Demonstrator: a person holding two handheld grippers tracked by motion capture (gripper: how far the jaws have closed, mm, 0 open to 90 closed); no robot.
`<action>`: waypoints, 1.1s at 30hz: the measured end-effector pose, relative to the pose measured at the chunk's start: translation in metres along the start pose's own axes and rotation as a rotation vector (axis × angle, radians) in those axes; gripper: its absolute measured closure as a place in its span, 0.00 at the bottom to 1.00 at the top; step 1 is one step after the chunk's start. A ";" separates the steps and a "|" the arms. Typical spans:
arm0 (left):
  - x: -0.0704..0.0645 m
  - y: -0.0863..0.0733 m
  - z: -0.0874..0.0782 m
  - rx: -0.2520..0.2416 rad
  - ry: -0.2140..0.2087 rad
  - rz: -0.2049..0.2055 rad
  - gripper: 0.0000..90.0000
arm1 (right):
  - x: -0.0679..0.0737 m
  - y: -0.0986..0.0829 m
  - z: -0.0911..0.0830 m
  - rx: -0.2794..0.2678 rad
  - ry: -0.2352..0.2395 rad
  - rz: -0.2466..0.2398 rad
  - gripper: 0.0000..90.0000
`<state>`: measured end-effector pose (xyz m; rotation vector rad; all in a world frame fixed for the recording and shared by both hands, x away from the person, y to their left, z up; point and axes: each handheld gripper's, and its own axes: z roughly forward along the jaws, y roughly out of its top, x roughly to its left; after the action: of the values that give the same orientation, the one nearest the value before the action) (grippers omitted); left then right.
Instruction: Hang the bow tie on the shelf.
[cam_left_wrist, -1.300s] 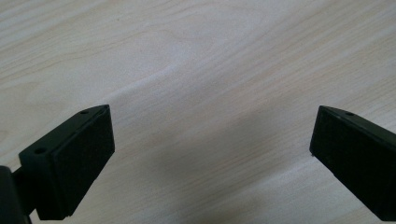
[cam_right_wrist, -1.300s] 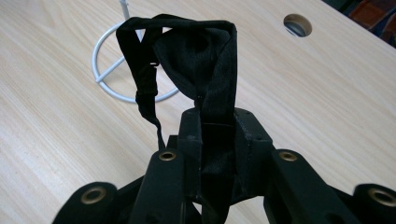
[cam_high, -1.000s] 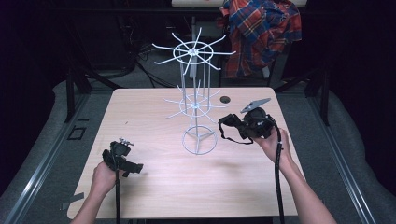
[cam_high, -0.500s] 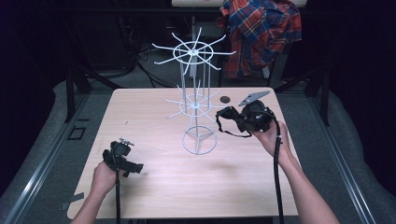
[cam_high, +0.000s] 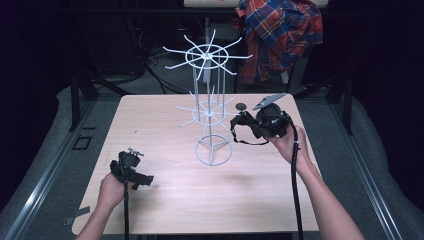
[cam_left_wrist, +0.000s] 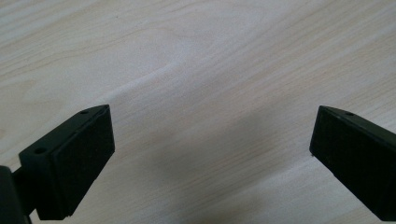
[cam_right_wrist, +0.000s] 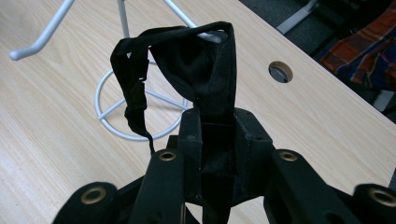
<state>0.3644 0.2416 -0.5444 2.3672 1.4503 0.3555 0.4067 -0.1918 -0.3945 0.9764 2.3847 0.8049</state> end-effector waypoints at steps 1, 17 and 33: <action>0.000 0.000 0.000 0.000 0.000 0.000 0.00 | 0.000 0.000 0.001 0.002 -0.001 0.002 0.83; 0.000 0.000 0.000 0.000 -0.001 0.001 0.00 | 0.001 0.002 0.017 0.026 0.017 0.018 0.83; 0.000 0.000 0.000 0.002 -0.003 0.003 0.00 | -0.007 0.002 0.024 0.016 0.025 0.061 0.83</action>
<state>0.3647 0.2413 -0.5448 2.3707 1.4472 0.3507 0.4266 -0.1874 -0.4097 1.0561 2.3965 0.8256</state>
